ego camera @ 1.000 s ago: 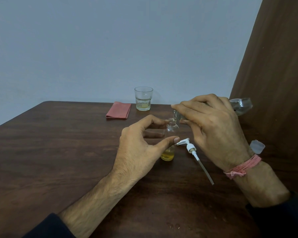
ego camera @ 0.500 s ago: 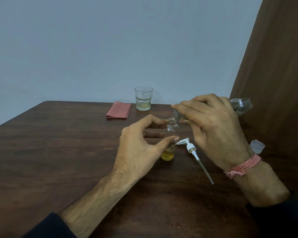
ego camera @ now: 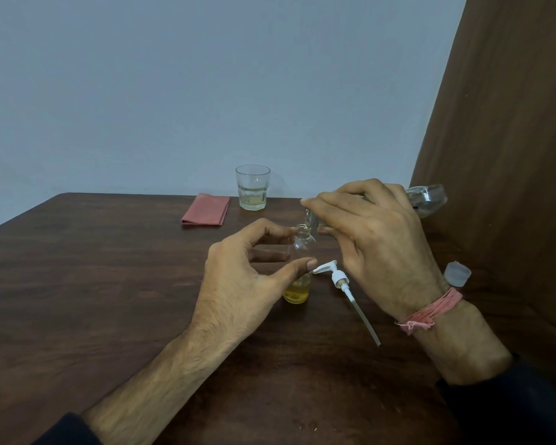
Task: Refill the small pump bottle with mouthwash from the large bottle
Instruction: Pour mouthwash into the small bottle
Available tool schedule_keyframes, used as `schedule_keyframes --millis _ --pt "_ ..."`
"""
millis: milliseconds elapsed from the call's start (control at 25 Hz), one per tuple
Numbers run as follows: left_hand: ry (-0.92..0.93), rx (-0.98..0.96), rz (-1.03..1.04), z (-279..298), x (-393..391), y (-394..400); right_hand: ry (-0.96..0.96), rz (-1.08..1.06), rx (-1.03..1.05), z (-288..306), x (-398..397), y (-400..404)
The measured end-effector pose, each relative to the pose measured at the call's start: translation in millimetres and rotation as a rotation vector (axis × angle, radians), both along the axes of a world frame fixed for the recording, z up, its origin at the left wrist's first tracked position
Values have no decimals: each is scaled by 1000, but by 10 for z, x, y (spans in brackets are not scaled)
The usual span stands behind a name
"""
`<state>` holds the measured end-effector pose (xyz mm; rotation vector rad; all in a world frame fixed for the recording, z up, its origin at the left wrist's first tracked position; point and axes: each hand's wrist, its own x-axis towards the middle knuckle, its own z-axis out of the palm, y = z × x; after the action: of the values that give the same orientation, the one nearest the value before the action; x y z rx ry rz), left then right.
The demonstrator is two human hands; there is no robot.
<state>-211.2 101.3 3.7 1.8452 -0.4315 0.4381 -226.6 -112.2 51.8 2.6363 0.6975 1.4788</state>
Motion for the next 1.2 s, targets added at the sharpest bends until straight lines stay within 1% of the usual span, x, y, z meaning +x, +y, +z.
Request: schedule_keyframes --millis 1200 --pt "-6 -4 -16 -24 23 -3 -8 -4 -14 4 -8 11"
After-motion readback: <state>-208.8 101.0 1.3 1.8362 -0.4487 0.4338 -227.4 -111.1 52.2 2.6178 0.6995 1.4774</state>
